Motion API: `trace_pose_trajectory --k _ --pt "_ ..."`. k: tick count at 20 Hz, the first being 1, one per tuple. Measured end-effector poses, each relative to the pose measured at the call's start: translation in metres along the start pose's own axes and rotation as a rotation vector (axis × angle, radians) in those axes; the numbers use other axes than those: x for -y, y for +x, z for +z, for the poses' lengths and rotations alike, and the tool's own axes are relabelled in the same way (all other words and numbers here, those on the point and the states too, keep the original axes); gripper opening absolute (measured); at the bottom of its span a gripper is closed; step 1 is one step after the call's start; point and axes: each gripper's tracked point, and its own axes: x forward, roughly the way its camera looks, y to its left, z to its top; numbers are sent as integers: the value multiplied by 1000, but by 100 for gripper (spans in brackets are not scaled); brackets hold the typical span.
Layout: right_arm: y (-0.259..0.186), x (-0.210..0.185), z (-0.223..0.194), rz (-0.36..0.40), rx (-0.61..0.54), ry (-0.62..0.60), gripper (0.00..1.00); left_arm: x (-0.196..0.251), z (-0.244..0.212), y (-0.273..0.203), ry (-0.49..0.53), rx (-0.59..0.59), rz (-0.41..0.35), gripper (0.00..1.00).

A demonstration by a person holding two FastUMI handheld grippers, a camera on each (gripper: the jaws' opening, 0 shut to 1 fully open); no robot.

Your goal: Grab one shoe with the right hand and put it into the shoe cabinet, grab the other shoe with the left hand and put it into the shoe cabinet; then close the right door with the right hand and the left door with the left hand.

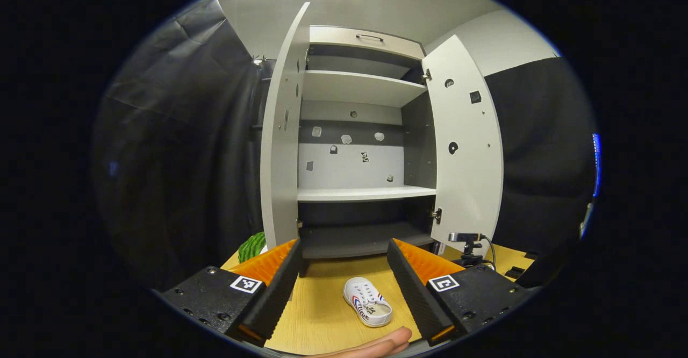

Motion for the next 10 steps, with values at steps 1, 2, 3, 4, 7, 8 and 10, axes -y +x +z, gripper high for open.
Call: trace_pose_trajectory --k 1,2,3,4,7,8,10 --pt "-7 -3 6 7 23 -10 0 -1 -2 0 3 -3 1 97" --pt "-16 -6 13 7 49 -19 0 -2 -4 1 3 -8 0 96" --pt "-22 -9 21 25 70 -19 0 -1 -6 2 -1 -13 -4 97" --pt "-30 -17 27 48 85 -15 0 -1 -7 3 -5 -16 -5 97" --pt "-51 -27 57 59 141 -59 0 -2 -11 5 -9 -24 -5 97" --pt "-60 -31 69 67 159 -73 0 -2 -11 5 -9 -20 -7 97" --pt "-76 -45 102 88 205 -97 0 -2 -12 8 -7 -7 -3 97"
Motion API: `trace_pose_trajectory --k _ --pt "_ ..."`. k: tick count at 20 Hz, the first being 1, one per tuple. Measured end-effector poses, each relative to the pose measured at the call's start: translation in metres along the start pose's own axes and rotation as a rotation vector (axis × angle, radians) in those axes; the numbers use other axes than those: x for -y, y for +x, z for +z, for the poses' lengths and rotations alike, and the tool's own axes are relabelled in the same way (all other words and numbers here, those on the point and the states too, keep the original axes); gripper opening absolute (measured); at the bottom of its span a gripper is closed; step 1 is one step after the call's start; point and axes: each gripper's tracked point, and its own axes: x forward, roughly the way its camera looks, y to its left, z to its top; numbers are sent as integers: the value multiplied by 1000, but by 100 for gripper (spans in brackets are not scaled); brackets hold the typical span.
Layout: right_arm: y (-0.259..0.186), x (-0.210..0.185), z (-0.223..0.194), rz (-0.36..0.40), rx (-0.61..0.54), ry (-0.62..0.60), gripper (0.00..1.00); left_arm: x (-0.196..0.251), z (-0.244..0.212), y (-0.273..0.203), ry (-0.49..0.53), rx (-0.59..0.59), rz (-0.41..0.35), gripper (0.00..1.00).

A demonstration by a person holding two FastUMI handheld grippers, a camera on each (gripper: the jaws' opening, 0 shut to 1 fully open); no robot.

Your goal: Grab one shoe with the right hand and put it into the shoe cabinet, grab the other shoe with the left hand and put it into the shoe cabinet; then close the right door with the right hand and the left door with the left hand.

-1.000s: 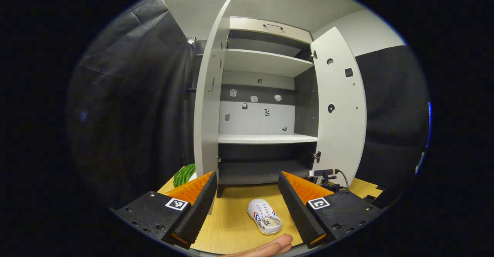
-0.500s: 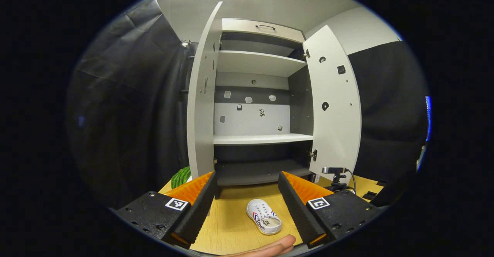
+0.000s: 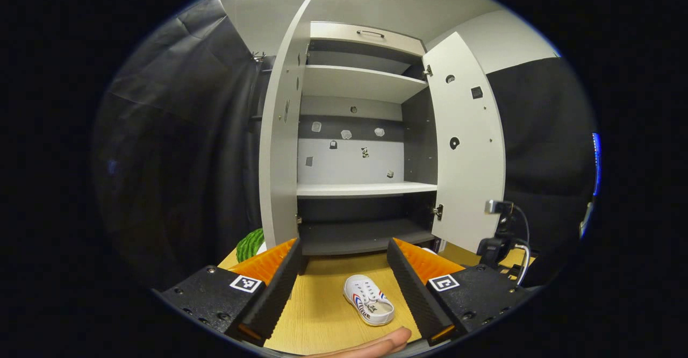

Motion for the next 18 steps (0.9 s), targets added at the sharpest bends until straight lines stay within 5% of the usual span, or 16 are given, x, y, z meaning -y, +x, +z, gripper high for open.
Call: trace_pose_trajectory --k 10,18 --pt "-34 -45 212 21 237 -215 0 -8 -21 17 -29 -26 4 98" --pt "24 -86 324 68 243 -286 1 -13 -11 16 -12 29 3 97"
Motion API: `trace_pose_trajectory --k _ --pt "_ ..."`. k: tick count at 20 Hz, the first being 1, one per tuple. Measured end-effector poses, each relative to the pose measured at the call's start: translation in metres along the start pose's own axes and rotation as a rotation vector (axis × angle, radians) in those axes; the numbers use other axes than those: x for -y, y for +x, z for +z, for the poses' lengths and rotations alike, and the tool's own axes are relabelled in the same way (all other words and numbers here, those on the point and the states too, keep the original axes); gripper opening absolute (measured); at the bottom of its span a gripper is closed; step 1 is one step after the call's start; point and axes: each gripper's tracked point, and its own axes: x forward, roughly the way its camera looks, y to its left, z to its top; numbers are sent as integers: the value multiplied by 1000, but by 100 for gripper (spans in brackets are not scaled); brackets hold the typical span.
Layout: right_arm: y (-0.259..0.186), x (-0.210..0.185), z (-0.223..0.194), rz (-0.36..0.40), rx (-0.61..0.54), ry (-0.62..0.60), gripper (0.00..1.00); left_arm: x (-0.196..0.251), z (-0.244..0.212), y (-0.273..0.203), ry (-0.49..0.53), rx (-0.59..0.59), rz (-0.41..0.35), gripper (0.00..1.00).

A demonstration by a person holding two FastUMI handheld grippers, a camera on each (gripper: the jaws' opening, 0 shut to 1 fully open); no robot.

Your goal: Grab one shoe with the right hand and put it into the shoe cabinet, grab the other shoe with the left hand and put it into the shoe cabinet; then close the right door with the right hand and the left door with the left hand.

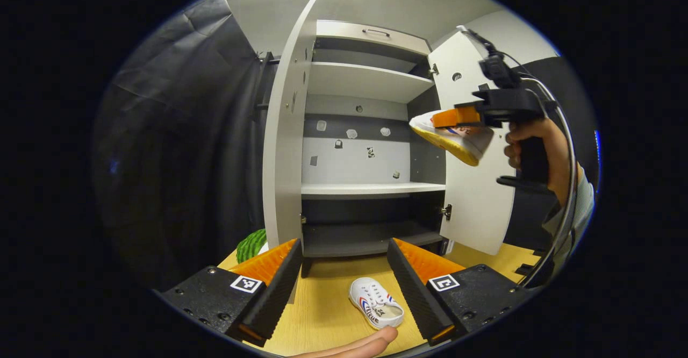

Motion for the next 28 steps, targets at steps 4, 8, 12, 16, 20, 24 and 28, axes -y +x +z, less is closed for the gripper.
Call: trace_pose_trajectory --k 4,8,12,16,20,24,28 --pt "64 1 -6 26 -82 -16 1 -7 -4 2 -3 -5 8 97" --pt "135 20 -40 -6 -181 -82 1 -6 -1 8 -5 1 -16 97" --pt "191 29 -81 0 -253 -43 1 3 -11 12 -21 -41 -51 97" --pt "236 47 -128 -39 -334 -88 1 9 -12 22 -13 -40 -75 97" --pt "262 64 -161 -70 -394 -175 4 10 -17 34 -20 -51 -75 97" --pt "258 65 -160 -58 -395 -154 12 15 -27 44 -29 -81 -75 97" --pt "243 70 -128 -124 -271 -158 69 18 -33 47 -49 -102 -60 97"
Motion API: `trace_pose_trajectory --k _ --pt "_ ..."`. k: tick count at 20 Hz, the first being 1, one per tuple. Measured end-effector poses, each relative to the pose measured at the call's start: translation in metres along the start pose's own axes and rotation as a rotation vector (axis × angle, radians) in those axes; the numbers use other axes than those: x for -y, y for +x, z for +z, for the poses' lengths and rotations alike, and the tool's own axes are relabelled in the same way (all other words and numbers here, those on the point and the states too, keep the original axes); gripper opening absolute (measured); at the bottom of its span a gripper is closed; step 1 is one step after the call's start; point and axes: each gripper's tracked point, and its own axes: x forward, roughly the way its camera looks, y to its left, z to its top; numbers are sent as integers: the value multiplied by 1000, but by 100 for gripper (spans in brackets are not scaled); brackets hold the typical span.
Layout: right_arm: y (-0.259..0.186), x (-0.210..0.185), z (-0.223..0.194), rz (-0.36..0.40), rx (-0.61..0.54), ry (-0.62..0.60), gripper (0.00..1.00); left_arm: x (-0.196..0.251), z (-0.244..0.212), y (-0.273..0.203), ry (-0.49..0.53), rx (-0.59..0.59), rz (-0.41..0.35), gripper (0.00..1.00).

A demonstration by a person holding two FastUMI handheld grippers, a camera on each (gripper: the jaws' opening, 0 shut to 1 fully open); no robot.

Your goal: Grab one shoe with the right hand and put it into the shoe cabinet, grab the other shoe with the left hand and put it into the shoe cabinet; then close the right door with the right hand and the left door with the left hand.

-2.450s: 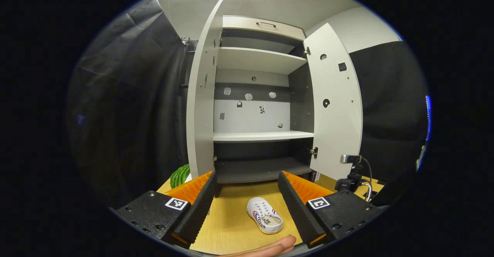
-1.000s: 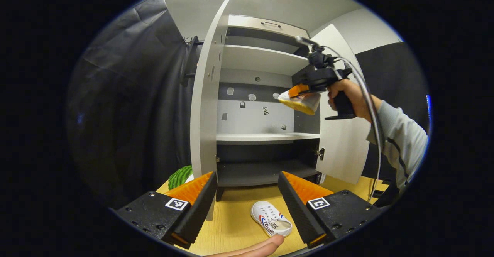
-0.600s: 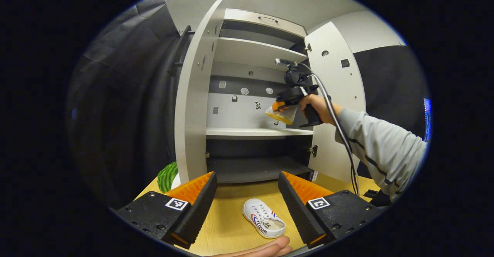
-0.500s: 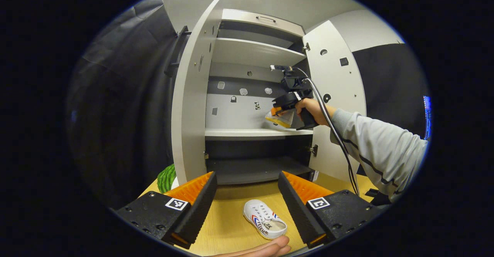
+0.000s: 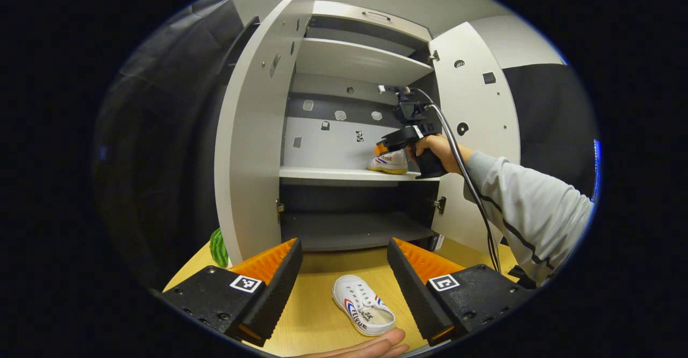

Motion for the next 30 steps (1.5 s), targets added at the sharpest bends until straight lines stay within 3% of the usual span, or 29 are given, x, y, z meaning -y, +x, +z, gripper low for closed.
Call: trace_pose_trajectory --k 1,4,7,11,15,20,23,30 --pt "-18 4 6 -12 23 28 99 -1 -2 1 3 -5 9 97" --pt "-65 -2 18 -2 63 93 98 -3 -9 3 0 -31 39 97" --pt "-125 -1 30 -12 132 82 99 -3 -24 8 -26 -75 53 97" --pt "-217 -2 22 -37 185 79 99 -4 -60 19 -52 -189 67 98" --pt "-293 0 -5 -13 201 200 98 2 -97 24 -75 -283 60 99" --pt "-344 12 -58 -39 181 229 98 13 -148 32 -94 -399 38 98" --pt "-363 11 -90 -41 156 302 98 3 -175 39 -92 -449 72 98" --pt "-403 21 -124 -90 169 310 98 7 -228 42 -102 -565 51 98"
